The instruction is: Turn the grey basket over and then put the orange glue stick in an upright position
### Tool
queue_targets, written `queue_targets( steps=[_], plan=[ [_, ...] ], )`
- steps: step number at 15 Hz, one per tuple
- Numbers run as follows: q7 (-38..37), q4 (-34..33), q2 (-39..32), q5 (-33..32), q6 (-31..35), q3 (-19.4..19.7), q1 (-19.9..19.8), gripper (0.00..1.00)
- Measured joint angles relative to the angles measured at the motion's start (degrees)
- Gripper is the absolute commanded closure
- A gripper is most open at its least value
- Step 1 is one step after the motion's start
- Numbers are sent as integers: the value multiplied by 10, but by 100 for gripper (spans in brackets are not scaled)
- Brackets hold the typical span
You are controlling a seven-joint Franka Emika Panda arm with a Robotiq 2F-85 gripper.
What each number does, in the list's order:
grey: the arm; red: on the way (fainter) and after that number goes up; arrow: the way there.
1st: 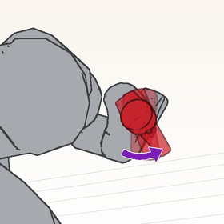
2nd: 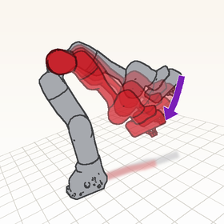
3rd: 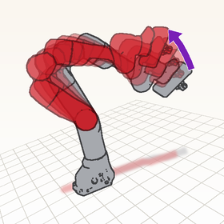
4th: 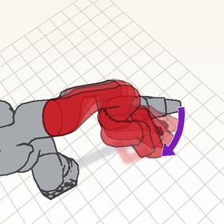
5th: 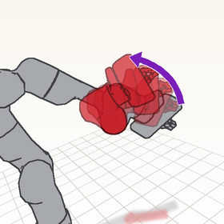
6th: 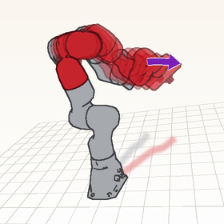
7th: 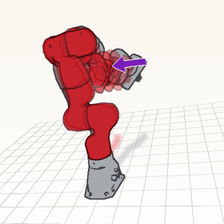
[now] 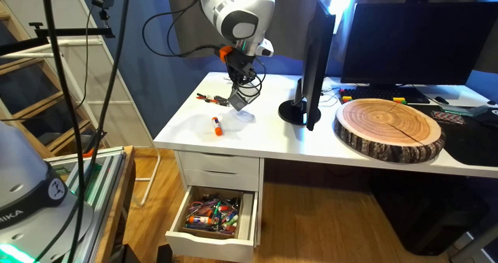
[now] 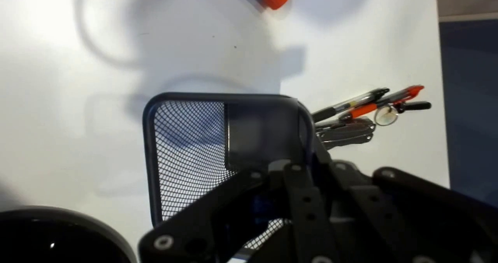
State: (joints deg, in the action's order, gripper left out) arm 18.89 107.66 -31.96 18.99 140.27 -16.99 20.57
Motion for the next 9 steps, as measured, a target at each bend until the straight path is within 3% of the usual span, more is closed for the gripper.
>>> queue_targets(
  steps=[4, 9],
  plan=[
    [-119, 0, 2, -134, 6, 33, 33, 98],
    [-195, -3, -5, -214, 6, 46, 54, 98]
  ],
)
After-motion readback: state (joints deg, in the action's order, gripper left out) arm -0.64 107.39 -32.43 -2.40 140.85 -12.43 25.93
